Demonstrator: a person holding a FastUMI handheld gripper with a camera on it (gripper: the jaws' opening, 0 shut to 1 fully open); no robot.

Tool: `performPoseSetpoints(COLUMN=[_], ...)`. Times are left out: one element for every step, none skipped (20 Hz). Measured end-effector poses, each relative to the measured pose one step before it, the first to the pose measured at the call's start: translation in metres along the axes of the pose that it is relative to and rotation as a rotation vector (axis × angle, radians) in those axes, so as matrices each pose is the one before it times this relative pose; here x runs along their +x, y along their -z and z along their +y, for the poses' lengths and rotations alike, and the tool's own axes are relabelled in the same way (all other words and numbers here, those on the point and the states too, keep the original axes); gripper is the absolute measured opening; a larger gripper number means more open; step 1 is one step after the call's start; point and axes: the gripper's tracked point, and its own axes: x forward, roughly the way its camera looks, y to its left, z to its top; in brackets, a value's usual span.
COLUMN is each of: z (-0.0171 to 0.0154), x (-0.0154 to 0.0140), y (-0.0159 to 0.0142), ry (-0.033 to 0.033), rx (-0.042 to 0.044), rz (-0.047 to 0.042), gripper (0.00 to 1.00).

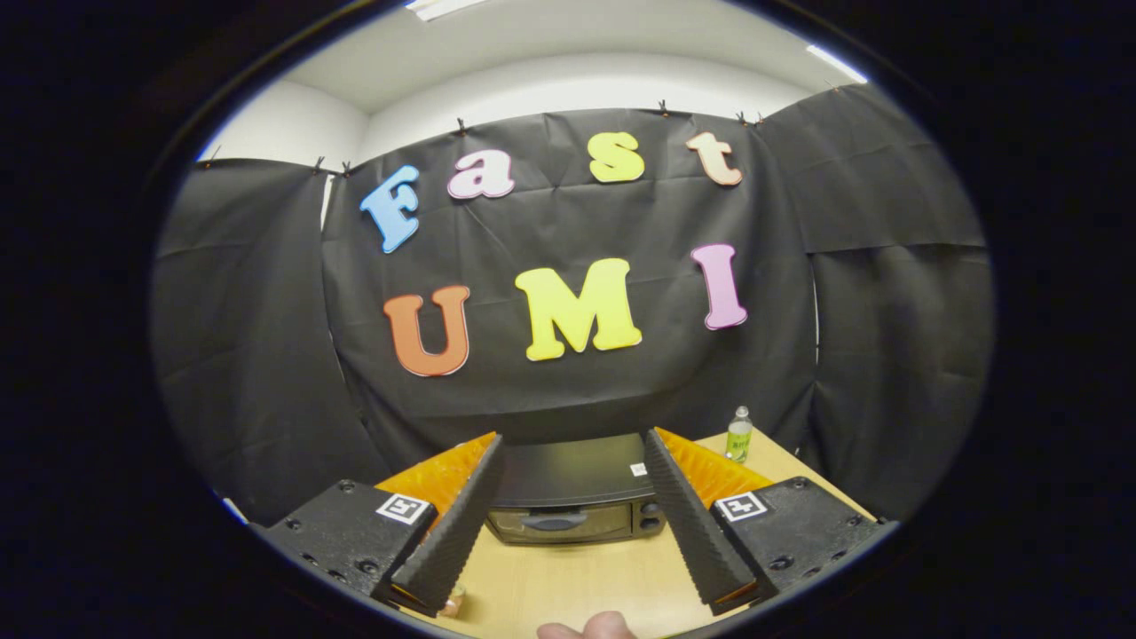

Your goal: Open the toaster oven, put the food inside, and close the toaster oven door.

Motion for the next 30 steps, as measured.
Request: performPoseSetpoints(z=[-0.00095,-0.00039,-0.0002,-0.00056,0.00051,0.0011,0.00166,0.00189,0.00206,0.00142,0.00165,0.00156,0.00289,0.0043,0.00332,0.00211,0.0015,0.0025,0.00049,-0.0012,-0.00092,-0.00089,-0.00019,-0.00142,-0.00361,-0.0012,-0.00027,0.00034,0.00024,0.0003], x=[0.00122,0.00014,0.00065,0.00095,0.00258,0.00184,0.00238,0.00488,0.0064,0.00721,0.00654,0.00788,0.00984,0.0109,0.01159,0.0123,0.01075,0.01212,0.012,0.01219,0.01051,0.01227,0.01143,0.01195,0.01097,0.01014,0.01085,0.00948,0.00848,0.00792], y=[0.00162,0.0002,0.00031,0.0016,0.00351,0.00284,0.0042,0.00273,0.00266,0.00264,0.00325,0.00234,0.00298,0.00416,0.00551,0.00413,0.00417,0.00489,0.00838,0.00764,0.00913,0.01092,0.01024,0.01032,0.01171,0.01112,0.01425,0.01394,0.01262,0.01086], ry=[0.00101,-0.00078,0.00112,0.00095,-0.0009,-0.00326,-0.00611,-0.00539,-0.00706,-0.00413,-0.00371,-0.00114,-0.0043,-0.00656,-0.00542,-0.00434,-0.00444,-0.00689,0.00099,0.00422,0.0024,0.00311,-0.00272,0.00644,0.01017,0.00317,0.00568,0.00128,0.00041,0.001], rx=[0.00082,0.0035,0.00225,0.00243,0.00345,0.00487,0.0048,0.00364,-0.00064,-0.00593,-0.00381,-0.00141,-0.00212,-0.00791,-0.0124,-0.01057,-0.00569,-0.00306,-0.00837,-0.00851,-0.00465,-0.00137,0.00222,-0.00536,-0.00625,-0.00056,-0.00579,-0.00622,-0.00526,-0.00243], rz=[0.00335,0.00146,0.0008,0.00404,0.00708,0.01413,0.01239,0.01044,0.0097,0.0104,0.00783,0.00227,0.00103,0.00603,0.00592,0.00269,0.00109,-0.00297,0.0102,0.00377,0.01061,0.01511,0.01182,0.01943,0.01692,0.01762,0.02676,0.02738,0.02817,0.0222], gripper=[1.0,1.0,1.0,1.0,1.0,1.0,1.0,1.0,1.0,1.0,1.0,1.0,1.0,1.0,1.0,1.0,1.0,1.0,1.0,1.0,1.0,1.0,1.0,1.0,1.0,1.0,1.0,1.0,1.0,1.0])
